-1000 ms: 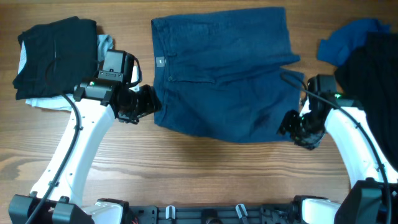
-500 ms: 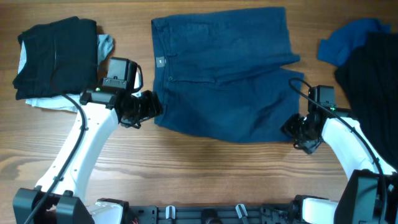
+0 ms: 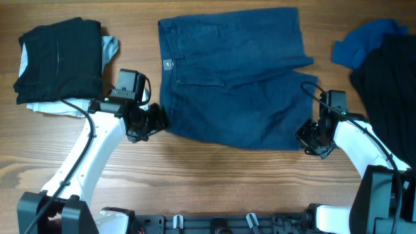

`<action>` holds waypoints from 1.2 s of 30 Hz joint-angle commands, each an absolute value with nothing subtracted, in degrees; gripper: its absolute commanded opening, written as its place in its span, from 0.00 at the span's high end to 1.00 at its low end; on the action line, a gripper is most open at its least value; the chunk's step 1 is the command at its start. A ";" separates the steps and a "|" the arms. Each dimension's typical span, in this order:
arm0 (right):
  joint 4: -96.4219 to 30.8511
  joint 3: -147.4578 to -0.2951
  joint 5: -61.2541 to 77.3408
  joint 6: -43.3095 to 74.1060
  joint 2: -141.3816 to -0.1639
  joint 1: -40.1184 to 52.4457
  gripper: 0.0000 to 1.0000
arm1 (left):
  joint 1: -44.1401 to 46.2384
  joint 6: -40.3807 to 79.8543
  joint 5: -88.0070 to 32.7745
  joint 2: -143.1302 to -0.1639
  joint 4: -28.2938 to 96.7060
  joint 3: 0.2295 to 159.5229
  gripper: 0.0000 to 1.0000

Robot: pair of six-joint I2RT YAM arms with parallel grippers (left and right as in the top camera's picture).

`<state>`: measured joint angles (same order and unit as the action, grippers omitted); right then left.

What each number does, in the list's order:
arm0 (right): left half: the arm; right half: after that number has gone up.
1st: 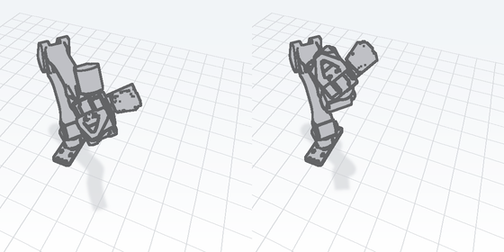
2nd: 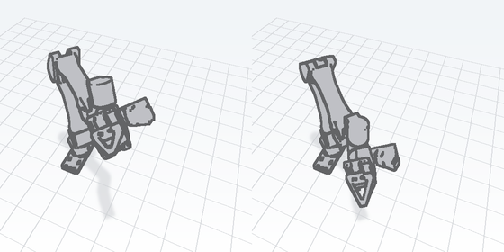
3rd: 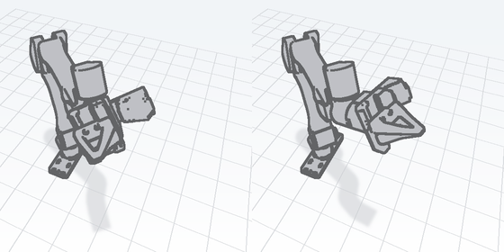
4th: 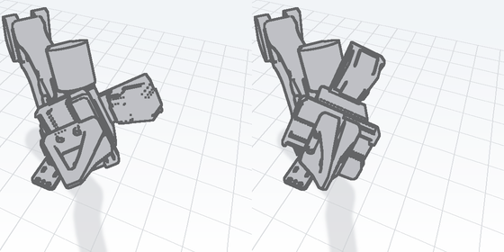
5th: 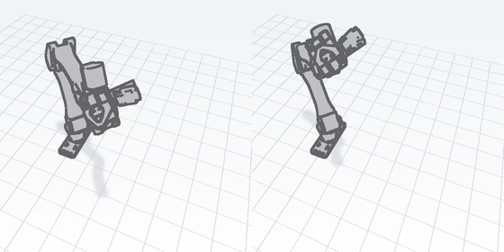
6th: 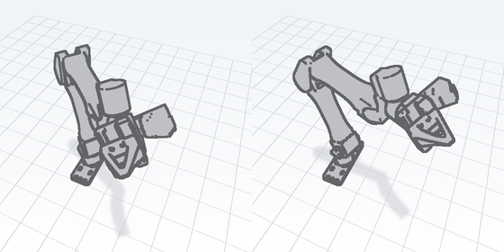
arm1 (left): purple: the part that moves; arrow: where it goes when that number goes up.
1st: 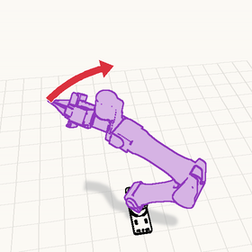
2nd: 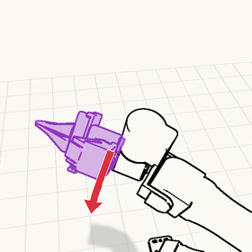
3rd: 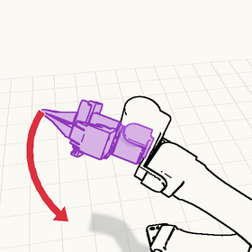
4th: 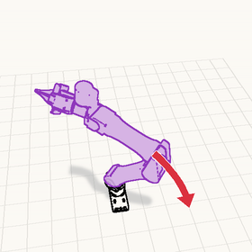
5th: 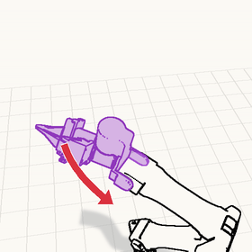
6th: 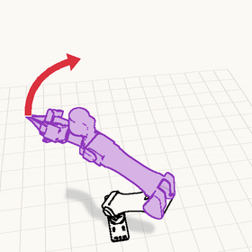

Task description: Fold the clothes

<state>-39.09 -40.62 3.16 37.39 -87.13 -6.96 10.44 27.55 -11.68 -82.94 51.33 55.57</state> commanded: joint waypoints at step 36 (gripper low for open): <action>-37.85 -39.99 2.96 36.10 -87.77 -7.14 0.96 | 15.57 40.80 -6.76 -94.89 27.00 44.99 0.43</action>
